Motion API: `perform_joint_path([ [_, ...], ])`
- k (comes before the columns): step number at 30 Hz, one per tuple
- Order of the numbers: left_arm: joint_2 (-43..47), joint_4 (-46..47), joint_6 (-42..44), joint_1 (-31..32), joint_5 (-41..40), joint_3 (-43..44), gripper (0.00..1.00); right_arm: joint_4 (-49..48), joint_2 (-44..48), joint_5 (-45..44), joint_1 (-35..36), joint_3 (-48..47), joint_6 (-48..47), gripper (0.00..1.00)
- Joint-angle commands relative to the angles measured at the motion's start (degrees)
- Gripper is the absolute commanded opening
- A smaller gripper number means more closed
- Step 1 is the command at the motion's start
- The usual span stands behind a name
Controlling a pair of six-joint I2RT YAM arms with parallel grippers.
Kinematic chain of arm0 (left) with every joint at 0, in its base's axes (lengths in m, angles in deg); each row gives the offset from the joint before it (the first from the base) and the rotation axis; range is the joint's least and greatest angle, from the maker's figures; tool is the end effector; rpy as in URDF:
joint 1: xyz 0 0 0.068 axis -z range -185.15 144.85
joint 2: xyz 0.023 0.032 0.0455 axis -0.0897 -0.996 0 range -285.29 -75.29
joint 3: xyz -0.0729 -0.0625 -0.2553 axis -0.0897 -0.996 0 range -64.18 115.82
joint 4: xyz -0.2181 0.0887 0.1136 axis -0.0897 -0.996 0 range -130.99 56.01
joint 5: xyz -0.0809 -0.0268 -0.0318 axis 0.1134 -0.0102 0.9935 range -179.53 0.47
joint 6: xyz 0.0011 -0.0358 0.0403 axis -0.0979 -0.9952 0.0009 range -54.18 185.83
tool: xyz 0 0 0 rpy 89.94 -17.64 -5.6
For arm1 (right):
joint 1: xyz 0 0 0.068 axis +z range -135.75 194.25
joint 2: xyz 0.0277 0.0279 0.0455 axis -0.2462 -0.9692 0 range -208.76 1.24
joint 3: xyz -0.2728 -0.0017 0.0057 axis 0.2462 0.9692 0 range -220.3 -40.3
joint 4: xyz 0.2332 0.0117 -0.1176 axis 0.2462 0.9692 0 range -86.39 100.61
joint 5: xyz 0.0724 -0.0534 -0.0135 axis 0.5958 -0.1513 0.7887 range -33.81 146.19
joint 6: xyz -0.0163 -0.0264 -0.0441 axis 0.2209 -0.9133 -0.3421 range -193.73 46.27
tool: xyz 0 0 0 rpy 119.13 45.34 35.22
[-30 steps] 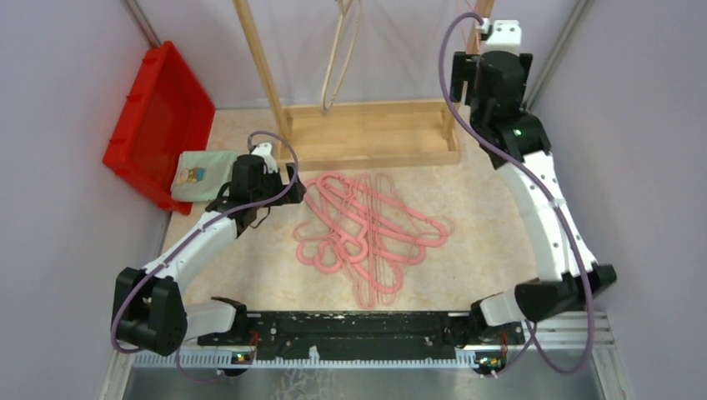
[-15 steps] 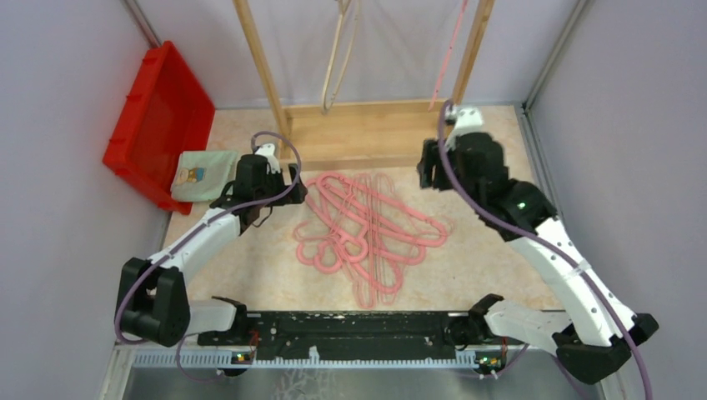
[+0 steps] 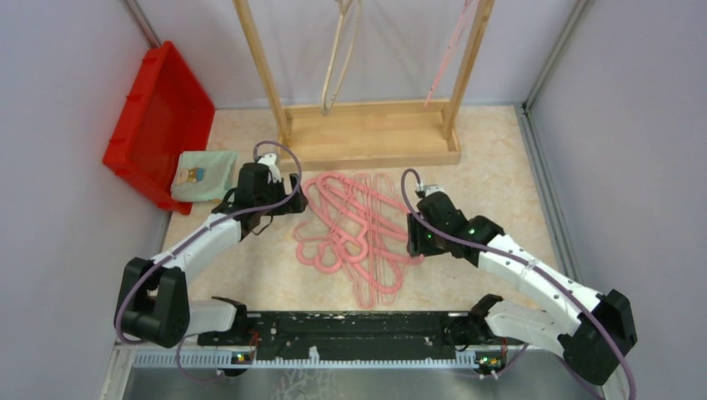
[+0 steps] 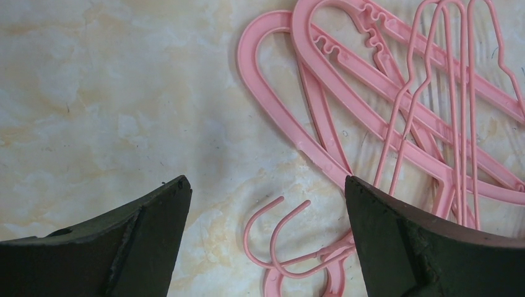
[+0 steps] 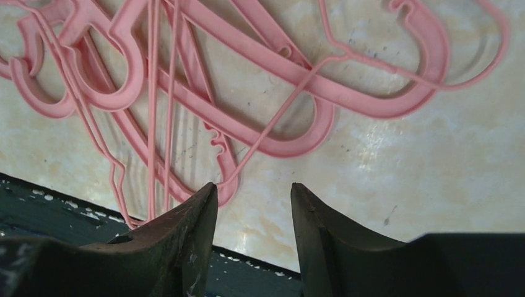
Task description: Organize the hangers
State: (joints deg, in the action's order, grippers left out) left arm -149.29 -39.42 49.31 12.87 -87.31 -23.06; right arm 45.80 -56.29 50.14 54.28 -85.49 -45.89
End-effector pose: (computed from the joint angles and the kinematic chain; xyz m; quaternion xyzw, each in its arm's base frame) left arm 0.2578 -0.0853 0.2167 0.0202 0.8996 -0.1459 0.4111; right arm 0.1510 0.1217 0.2534 -0.0850 0.9475 0.1281 0.2804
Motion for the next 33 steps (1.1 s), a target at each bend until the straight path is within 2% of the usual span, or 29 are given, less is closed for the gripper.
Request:
perform_joint_path([
  [1,2.8,0.8,-0.6,0.3,0.8,-1.1,0.99,-8.6,1.7,3.9,0.4,5.7,7.1,0.47],
  [5,3.0,-0.1,-1.0,0.3,1.1,-1.4,0.99,-15.1,0.7,5.8,0.4,10.3,10.3,0.45],
  [14,4.1,-2.2,-0.4,0.3,1.1,-1.4,0.99,-25.9,-2.2,3.8,0.4,15.6,15.5,0.43],
  [26,3.8,-4.1,0.4,0.3,1.4,-1.0,0.99,-29.0,-8.1,-3.9,0.4,16.7,14.5,0.42],
  [31,2.9,-4.5,0.5,0.3,1.8,-0.4,0.99,-31.8,-10.3,-3.9,0.4,17.8,14.4,0.42],
  [33,2.6,-4.6,0.5,0.3,2.0,-0.1,0.99,-31.9,-10.9,-3.7,0.4,18.0,14.5,0.38],
])
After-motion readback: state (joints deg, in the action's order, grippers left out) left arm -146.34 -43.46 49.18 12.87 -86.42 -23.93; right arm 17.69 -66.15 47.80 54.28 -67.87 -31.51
